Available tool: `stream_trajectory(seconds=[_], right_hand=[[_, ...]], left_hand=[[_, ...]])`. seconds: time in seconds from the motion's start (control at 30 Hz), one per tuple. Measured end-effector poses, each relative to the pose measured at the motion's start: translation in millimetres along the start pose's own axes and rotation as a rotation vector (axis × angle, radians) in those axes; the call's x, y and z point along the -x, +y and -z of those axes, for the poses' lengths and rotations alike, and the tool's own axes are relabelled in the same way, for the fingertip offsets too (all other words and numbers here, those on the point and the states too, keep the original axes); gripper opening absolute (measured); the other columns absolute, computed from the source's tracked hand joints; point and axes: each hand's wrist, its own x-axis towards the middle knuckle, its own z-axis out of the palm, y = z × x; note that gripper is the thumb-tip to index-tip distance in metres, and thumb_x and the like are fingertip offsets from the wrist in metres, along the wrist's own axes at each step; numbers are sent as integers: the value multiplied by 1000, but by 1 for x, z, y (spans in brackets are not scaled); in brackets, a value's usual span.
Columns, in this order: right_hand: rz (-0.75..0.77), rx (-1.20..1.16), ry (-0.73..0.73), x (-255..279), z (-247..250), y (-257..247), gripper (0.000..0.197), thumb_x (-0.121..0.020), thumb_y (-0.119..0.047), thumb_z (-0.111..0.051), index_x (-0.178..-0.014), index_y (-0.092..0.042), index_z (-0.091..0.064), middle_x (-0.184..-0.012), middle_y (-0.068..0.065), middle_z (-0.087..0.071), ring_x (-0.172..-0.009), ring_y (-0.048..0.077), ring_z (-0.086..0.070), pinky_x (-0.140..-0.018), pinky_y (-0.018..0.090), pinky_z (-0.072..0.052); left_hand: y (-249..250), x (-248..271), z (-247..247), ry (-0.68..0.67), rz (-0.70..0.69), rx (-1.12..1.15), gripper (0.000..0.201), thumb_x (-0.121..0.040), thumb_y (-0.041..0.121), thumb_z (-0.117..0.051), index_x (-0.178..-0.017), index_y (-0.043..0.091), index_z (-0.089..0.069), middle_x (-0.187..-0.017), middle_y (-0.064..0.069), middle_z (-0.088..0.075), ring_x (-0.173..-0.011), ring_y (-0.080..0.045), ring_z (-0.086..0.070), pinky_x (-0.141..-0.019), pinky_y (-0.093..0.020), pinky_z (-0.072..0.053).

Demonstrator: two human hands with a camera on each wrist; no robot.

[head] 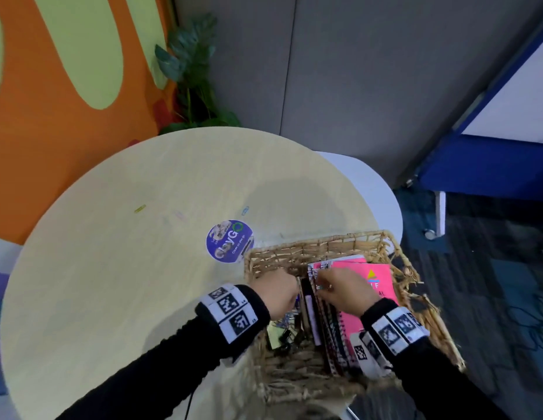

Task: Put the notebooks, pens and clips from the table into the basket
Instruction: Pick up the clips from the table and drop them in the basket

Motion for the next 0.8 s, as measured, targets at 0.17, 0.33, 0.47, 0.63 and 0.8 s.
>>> stream_trajectory(seconds=[0.17,0.33,0.47,0.63,0.8], right_hand=[[-50,-91,83,10,-3,14,12,-89,-22,-58,-97,-15,-64,-100,3,-70,-84,15,-59,-75,26,-50],[-63,-117,77,12,-5,13,12,-91,-24,-57,-98,-17,-63,-100,0,-68,-86,12,-61,-78,21,-52],[-26,-117,81,0,14,2,14,-89,-25,-58,-98,-16,-63,-98,0,-69,-82,12,-57,-67,23,-43],[98,-154,195,-61,77,-33,12,-87,-23,-61,-94,-16,-67,-85,-4,-67,-78,10,-59,-73,26,-46],[283,-11,150,-176,99,-70,18,-88,-19,-59,-105,-13,-64,-107,6,-67,-97,24,-62,-83,33,-47]], left_hand=[[21,-18,-14,-148,38,-175,22,-90,-6,-44,-71,-3,-55,-63,-11,-42,-45,-20,-33,-43,-31,-31],[16,-22,-12,-164,53,-192,23,-89,-1,-50,-66,-1,-53,-62,-11,-46,-49,-23,-42,-47,-33,-38],[-17,-13,3,177,48,152,21,-88,16,-53,-98,6,-69,-100,-11,-71,-93,-27,-65,-76,-34,-51],[-91,3,20,689,183,550,18,-86,13,-57,-99,11,-69,-95,0,-73,-83,-11,-63,-70,-3,-39],[-176,2,8,849,536,618,20,-85,12,-59,-104,9,-66,-85,1,-63,-75,-17,-58,-72,-18,-43]])
